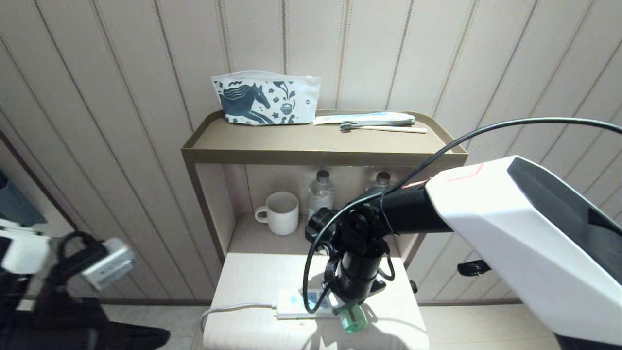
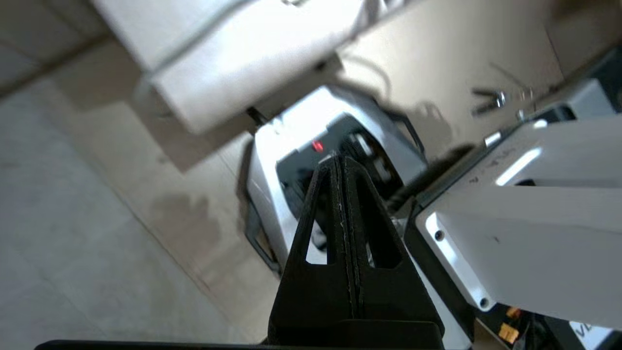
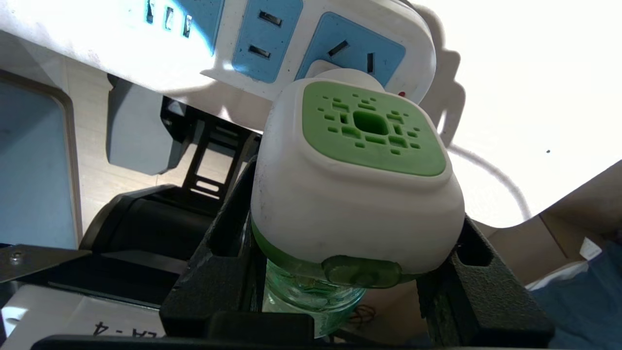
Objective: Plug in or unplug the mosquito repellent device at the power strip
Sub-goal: Hold the socket with your left hand and unplug it with your right hand
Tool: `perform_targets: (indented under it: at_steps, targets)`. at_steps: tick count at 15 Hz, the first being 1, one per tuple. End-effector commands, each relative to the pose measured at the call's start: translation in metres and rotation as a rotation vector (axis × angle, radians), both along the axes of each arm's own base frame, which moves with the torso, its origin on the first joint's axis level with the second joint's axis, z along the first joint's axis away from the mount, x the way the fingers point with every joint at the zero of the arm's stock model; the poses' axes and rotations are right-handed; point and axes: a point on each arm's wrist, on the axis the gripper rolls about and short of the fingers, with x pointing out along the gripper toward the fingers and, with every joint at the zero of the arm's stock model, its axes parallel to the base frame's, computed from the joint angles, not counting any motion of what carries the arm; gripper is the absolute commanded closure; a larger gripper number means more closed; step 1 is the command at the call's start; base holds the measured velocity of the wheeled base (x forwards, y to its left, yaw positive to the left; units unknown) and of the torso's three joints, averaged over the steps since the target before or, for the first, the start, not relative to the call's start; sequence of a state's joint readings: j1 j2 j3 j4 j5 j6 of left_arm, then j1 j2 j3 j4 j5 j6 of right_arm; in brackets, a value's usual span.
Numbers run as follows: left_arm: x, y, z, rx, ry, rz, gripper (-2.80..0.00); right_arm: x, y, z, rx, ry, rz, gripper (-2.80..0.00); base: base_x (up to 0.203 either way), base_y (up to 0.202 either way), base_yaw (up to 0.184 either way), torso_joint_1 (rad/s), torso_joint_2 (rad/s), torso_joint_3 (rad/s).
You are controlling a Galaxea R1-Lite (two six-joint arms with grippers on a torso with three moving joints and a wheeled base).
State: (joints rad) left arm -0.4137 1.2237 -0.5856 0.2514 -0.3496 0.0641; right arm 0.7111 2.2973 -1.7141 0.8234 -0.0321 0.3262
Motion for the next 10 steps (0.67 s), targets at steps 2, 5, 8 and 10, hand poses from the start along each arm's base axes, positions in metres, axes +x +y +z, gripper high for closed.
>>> perform_targets:
  at_steps: [2, 5, 8, 10]
  targets:
    - [0.037, -0.052, -0.061, 0.103, 0.210, -0.143, 0.00, 0.001, 0.002, 0.004, 0.009, -0.010, -0.001, 0.00, 0.000, 0.000, 0.000, 0.000, 0.00, 0.000]
    - [0.052, -0.100, -0.089, 0.174, 0.183, -0.185, 0.00, 0.002, 0.002, 0.003, 0.009, -0.011, 0.001, 0.00, 0.000, 0.000, 0.000, 0.000, 0.00, 0.000]
    - [0.070, -0.130, -0.099, 0.145, 0.105, -0.155, 0.00, 0.001, 0.004, 0.000, 0.002, -0.003, 0.008, 0.00, 0.000, 0.000, 0.000, 0.000, 0.00, 0.000]
    - [0.076, -0.143, -0.116, 0.218, 0.070, -0.116, 0.00, 0.002, 0.005, -0.004, -0.002, 0.002, 0.008, 0.00, 0.000, 0.000, 0.000, 0.000, 0.00, 0.000]
